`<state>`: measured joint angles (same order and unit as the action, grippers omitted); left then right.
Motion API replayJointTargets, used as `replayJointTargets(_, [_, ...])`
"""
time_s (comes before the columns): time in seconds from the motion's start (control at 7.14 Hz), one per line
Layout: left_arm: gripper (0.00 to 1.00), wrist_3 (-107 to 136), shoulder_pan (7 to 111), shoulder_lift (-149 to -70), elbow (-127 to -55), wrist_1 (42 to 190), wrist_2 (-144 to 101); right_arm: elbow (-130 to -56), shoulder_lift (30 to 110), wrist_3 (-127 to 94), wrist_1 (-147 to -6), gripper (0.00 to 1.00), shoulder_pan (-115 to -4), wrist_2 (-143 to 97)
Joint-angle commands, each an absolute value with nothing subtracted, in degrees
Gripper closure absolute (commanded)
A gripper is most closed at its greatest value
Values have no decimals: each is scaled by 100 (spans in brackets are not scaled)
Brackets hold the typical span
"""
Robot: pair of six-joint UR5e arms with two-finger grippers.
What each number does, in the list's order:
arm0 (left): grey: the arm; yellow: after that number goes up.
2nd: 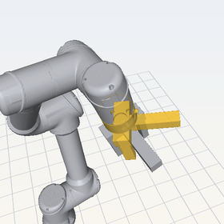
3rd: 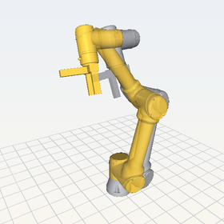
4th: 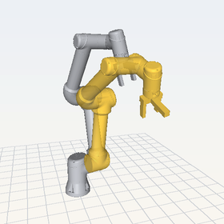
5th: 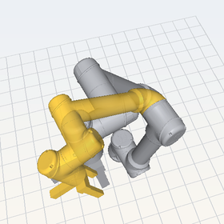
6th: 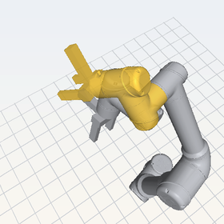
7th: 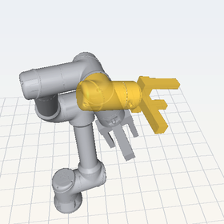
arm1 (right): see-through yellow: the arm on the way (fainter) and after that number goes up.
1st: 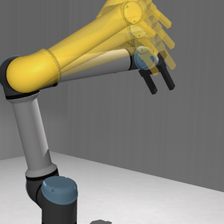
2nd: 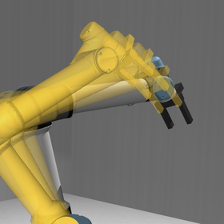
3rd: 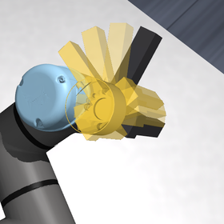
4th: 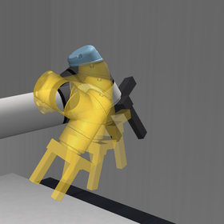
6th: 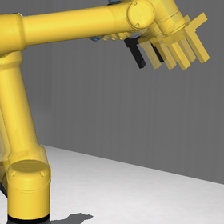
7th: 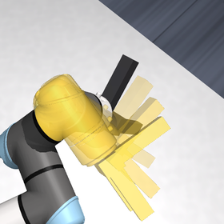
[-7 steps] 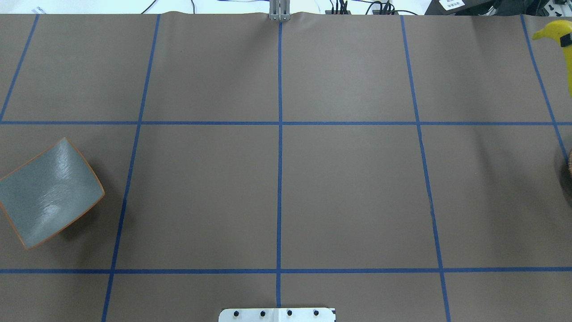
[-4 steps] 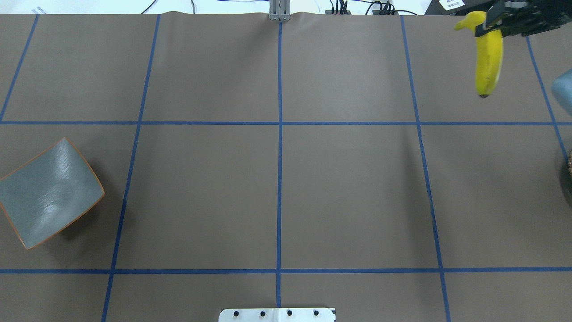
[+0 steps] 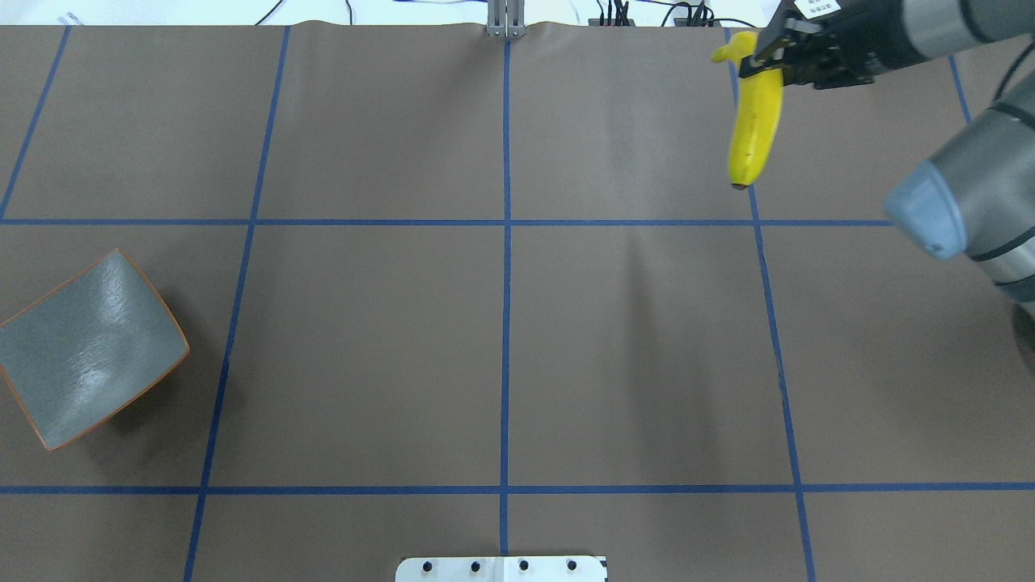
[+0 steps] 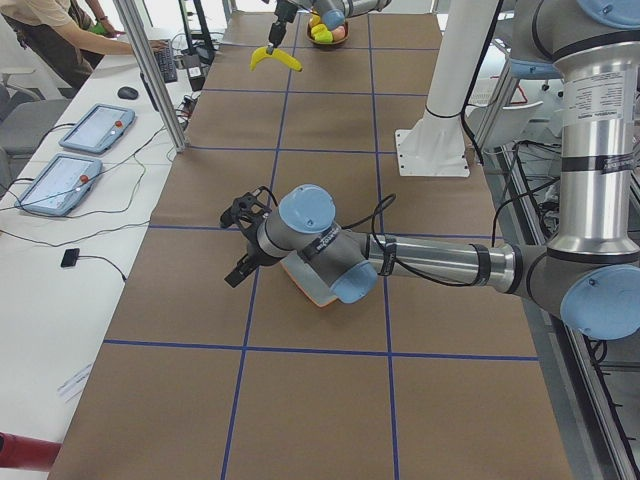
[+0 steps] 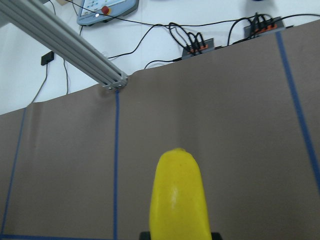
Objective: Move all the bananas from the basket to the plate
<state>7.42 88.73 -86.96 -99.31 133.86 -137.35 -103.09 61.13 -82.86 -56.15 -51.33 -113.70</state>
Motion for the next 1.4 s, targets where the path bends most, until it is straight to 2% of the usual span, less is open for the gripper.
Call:
replayJointTargets(0.0, [0,1709,8335,-9252,-9940,13500,-14314,-10415,5671,-8763,-5599,100,-4405,-10645])
replayJointTargets(0.28, [0,3356,7763,-9929,-10071,13517,-14730,-10389,5477,-8763,-5607,100,-4272,-10635])
replayJointTargets(0.56, [0,5072,7384,-10482,-10536,13526,-14713,-10354,5222,-9198,-5660,100,-4088,-10400])
replayJointTargets(0.98, [0,6069,6436,-11371,-10565,13535,-14643,-9951,4459,-9369,-6096,100,-3824,-10160])
replayJointTargets(1.26, [0,6205,5813,-11531,-10599,13535,-14232,-9897,4272,-9360,-6179,100,-3771,-10160])
